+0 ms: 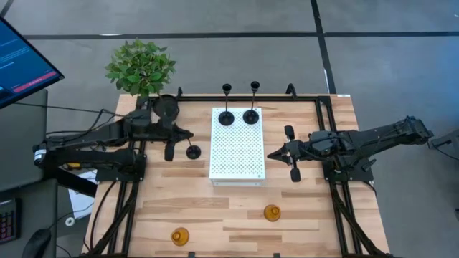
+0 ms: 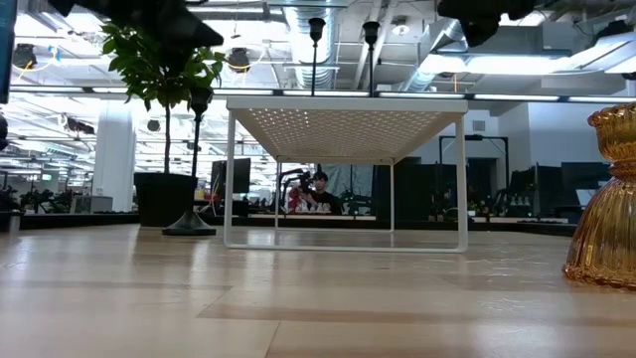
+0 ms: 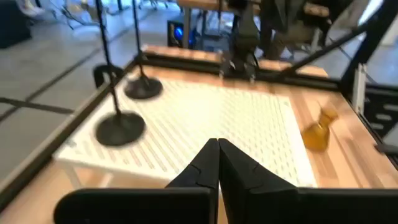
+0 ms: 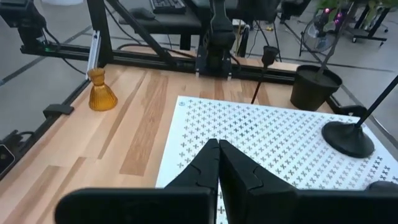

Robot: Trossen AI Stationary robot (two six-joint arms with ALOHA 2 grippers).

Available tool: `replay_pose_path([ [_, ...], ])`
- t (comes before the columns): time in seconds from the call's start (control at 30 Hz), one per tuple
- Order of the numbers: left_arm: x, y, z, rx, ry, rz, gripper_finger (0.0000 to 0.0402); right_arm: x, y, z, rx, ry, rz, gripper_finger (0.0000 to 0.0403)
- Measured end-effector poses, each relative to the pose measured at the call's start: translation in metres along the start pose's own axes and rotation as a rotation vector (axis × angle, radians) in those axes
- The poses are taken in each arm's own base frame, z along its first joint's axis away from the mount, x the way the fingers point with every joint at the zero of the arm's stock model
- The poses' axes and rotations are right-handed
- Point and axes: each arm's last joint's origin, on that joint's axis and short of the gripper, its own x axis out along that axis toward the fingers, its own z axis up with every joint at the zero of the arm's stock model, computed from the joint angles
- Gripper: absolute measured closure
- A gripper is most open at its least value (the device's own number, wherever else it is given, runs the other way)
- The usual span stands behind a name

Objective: Pick & Place candle stick holders
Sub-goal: Put the black candle holder on the shelf

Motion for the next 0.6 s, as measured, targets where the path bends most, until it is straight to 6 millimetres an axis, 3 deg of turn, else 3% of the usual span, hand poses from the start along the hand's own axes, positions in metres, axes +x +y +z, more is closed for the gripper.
replay_pose_path([
  [0.2,-0.001,-0.007,-0.029,-0.056,0.044,-0.044,0.0399,0.000,0.000,0.002,0.003,-0.017,-0.001,0.0403],
  [0.6,-0.022,-0.024,-0.037,-0.067,-0.021,-0.185,0.0400,0.000,0.000,0.005,0.009,-0.050,-0.003,0.0403],
])
